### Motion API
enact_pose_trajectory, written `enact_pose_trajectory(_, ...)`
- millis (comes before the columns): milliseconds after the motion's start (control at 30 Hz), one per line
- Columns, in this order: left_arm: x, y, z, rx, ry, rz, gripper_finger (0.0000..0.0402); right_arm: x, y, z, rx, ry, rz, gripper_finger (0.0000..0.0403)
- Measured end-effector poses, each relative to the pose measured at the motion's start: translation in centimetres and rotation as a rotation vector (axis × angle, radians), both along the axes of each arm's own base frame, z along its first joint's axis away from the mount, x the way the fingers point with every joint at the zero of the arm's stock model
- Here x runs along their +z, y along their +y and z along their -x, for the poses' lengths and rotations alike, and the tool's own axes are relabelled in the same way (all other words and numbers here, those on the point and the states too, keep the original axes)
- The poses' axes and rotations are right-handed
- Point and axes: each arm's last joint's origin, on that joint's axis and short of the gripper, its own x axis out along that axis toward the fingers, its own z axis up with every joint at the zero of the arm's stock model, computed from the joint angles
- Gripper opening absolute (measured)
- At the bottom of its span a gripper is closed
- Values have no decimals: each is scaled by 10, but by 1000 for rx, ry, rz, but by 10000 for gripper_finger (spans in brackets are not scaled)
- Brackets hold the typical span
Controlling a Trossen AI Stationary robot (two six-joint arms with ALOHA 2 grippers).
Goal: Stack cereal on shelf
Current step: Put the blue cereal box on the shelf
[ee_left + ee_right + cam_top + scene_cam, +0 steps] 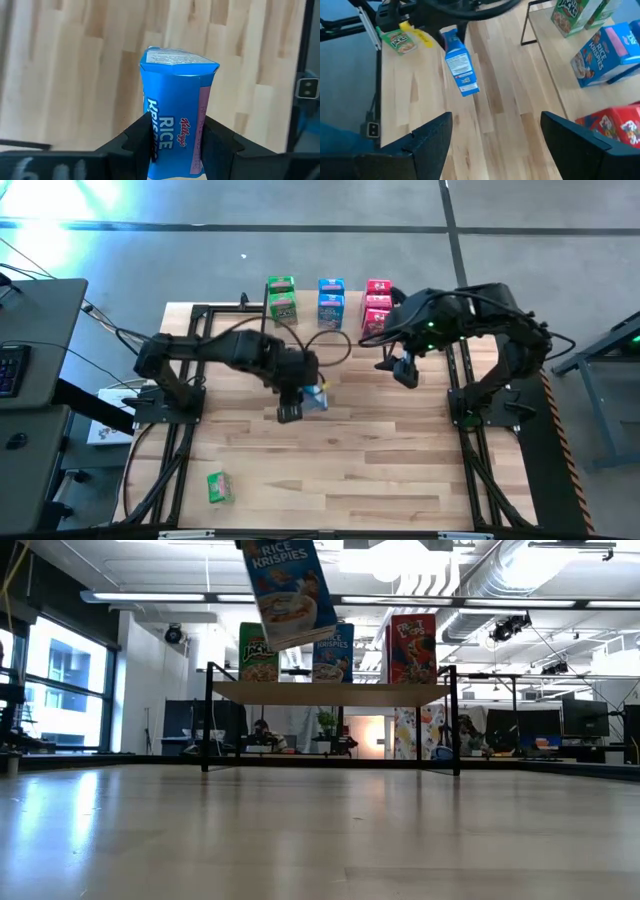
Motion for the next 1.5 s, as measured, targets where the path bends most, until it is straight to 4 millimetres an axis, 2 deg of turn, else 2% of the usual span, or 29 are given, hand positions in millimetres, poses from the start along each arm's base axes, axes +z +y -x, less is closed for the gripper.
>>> enact_pose_trajectory(300, 12, 35, -1, -46, -45, -67, 127, -3, -1, -20, 44, -48, 81, 296)
enact_pose_trajectory(567, 26, 53, 0, -67, -103, -108, 127, -9, -1, -41, 85, -67, 158, 296)
enact_pose_trajectory(900, 42, 58, 2, -108, -162, -153, 127, -20, -2, -74, 83, -93, 287, 296)
enact_pose_trajectory(1067, 43, 58, 3, -113, -163, -156, 127, -24, -1, -86, 93, -116, 290, 296)
enact_pose_trajectory(1333, 43, 58, 3, -134, -160, -167, 127, -41, 0, -109, 114, -80, 306, 296)
enact_pose_trajectory(1500, 43, 58, 3, -153, -160, -177, 127, -48, 0, -116, 148, -58, 307, 296)
